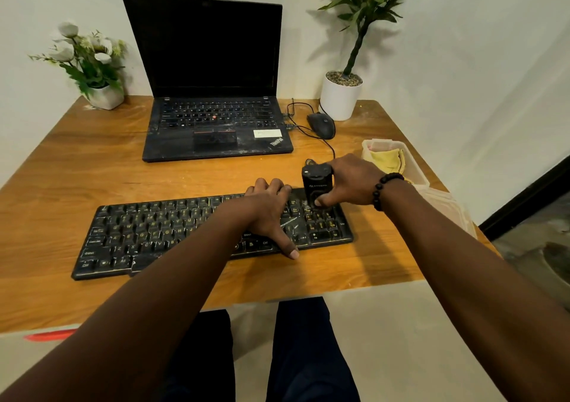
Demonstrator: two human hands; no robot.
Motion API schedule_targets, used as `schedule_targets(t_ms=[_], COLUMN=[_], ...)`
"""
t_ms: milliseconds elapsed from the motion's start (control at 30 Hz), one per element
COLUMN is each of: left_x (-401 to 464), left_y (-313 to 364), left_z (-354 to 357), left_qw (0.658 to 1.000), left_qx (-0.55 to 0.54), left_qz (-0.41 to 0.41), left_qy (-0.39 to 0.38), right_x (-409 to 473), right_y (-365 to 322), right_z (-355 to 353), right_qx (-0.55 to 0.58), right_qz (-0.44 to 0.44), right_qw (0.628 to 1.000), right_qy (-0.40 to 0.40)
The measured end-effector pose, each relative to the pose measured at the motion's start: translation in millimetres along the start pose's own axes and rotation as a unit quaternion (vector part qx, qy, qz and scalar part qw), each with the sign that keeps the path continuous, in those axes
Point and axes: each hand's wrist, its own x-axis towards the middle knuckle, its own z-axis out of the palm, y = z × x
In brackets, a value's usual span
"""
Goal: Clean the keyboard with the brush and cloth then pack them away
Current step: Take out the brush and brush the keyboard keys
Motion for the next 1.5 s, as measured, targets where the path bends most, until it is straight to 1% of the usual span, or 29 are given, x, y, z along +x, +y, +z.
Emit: schedule_targets(t_ms=[33,67,100,167,233,300,333,367,467,500,600,633,667,733,767,800,867,900,933,1033,1067,1167,1200,1267,1300,1400,1433,1467,1500], left_x=[1,1,1,-1,-1,-1,-1,-1,-2,-3,-2,-2,-2,-3,-3,-3,-2,-2,-2,-3,-3,-4,-4,-4,-3,-4,-4,-4,-5], left_y=[0,0,0,1,1,1,1,1,3,3,3,3,3,3,4,4,4,4,4,4,4,5,5,5,4,4,5,5,6], left_z=[1,1,1,1,0,-1,-1,-1,-2,-2,-1,-1,-1,-2,-2,-2,-1,-2,-2,-3,-3,-2,-2,-2,-2,-1,-1,-2,-2], left_qw=[1.000,1.000,1.000,1.000,1.000,1.000,1.000,1.000,1.000,1.000,1.000,1.000,1.000,1.000,1.000,1.000,1.000,1.000,1.000,1.000,1.000,1.000,1.000,1.000,1.000,1.000,1.000,1.000,1.000], left_qx=[0.001,0.004,0.006,0.010,0.010,0.004,0.004,0.007,0.013,0.012,0.010,0.012,0.013,0.014,0.014,0.015,0.015,0.013,0.010,0.015,0.018,0.019,0.017,0.018,0.018,0.019,0.019,0.018,0.016], left_qz=[0.000,0.001,0.001,0.003,0.004,0.003,0.002,0.002,0.003,0.003,0.001,0.001,0.002,0.006,0.006,0.006,0.004,0.001,-0.001,-0.001,0.001,0.000,-0.001,0.000,0.001,0.001,0.000,0.000,0.000], left_qy=[0.000,0.000,0.000,0.002,0.004,0.001,0.000,0.000,-0.002,0.000,0.000,0.001,0.002,0.005,0.006,0.007,0.006,0.004,0.001,-0.003,-0.001,0.002,0.000,-0.003,-0.003,-0.001,0.001,0.001,0.001], right_x=[0,1,2,1,-4,-6,-7,-7,-6,-6,-9,-11,-12,-13,-13,-13,-15,-14,-13,-9,-8,-9,-10,-12,-14,-22,-24,-27,-27], right_y=[-1,-2,-3,-6,-8,-5,-4,-3,-2,-4,-6,-5,-3,-1,-2,-3,-2,-1,1,2,1,4,5,8,7,3,3,2,3], right_z=[-5,-9,-9,0,8,7,2,-1,4,7,9,6,5,12,16,18,14,8,4,10,13,14,12,19,24,29,27,26,26], right_qx=[-0.046,-0.064,-0.049,0.045,0.083,0.066,0.059,0.068,0.132,0.129,0.113,0.124,0.148,0.167,0.159,0.151,0.140,0.141,0.155,0.185,0.184,0.202,0.218,0.224,0.217,0.233,0.255,0.284,0.299], right_qz=[0.004,0.007,0.005,-0.003,-0.013,-0.027,-0.033,-0.032,0.000,0.001,-0.019,-0.022,-0.015,0.015,0.025,0.026,0.002,-0.006,-0.002,0.043,0.054,0.048,0.046,0.060,0.069,0.067,0.066,0.074,0.086], right_qw=[0.999,0.998,0.998,0.997,0.996,0.997,0.997,0.997,0.988,0.989,0.993,0.992,0.989,0.979,0.979,0.982,0.990,0.990,0.987,0.979,0.979,0.978,0.975,0.969,0.968,0.969,0.964,0.953,0.941], right_qy=[-0.001,0.010,0.029,0.061,0.039,-0.014,-0.027,-0.019,0.074,0.072,-0.021,-0.020,0.008,0.112,0.129,0.105,-0.001,-0.031,-0.032,0.069,0.065,-0.007,0.004,0.088,0.103,0.038,0.042,0.076,0.129])
